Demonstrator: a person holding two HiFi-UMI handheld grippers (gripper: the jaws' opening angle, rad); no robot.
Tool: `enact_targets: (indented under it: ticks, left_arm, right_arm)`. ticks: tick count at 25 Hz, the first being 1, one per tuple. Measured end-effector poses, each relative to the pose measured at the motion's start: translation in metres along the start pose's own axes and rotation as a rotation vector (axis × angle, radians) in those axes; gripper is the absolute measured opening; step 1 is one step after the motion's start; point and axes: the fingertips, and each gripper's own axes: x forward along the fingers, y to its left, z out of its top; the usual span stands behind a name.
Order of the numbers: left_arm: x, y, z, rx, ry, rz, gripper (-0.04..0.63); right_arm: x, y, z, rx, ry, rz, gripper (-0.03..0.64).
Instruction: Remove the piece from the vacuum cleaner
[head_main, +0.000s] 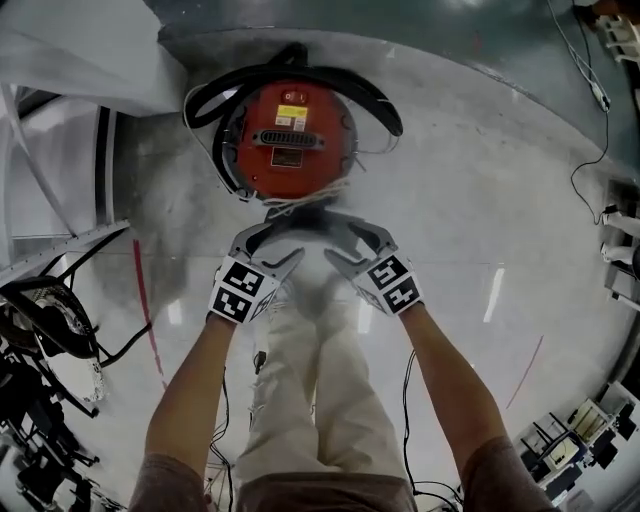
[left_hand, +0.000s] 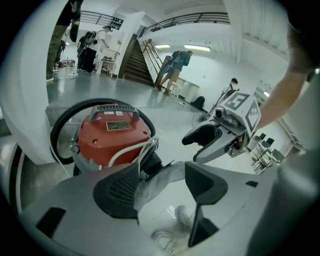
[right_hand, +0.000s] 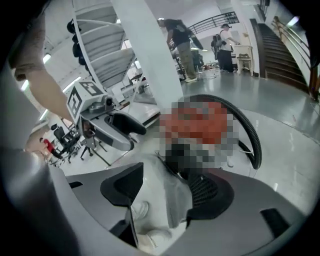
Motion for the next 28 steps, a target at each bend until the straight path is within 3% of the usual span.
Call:
enact_targets:
  ticks: [4, 7, 12, 17, 20, 28]
  left_arm:
    - [0.031, 0.008, -0.027, 0.036, 0.069, -0.040, 0.275]
    - [0.045, 0.011, -0.040, 0.109, 0.139, -0.071, 0.275]
    - [0.062, 0.010, -0.045, 0.198, 0.201, -0.097, 0.275]
    - [0.074, 0.007, -0.048, 0.237, 0.244, -0.130, 0.247]
    - [0.077, 0.004, -0.051, 0.238, 0.256, -0.141, 0.225]
    - [0.075, 0.003, -0.057, 0.166, 0.277, -0.147, 0.195]
  right_arm:
    - [0.031, 0.002, -0.026, -0.066, 0.087, 0.023, 0.250]
    - [0.044, -0.003, -0.033, -0.089, 0.106, 0.021, 0.250]
    - [0.057, -0.004, -0.035, -0.213, 0.163, 0.040, 0.250]
    - [0.066, -0.009, -0.031, -0.217, 0.175, 0.068, 0.249]
    - [0.069, -0.008, -0.037, -0.195, 0.188, 0.102, 0.242]
    - [0.068, 0.002, -0.044, -0.122, 0.204, 0.140, 0.149]
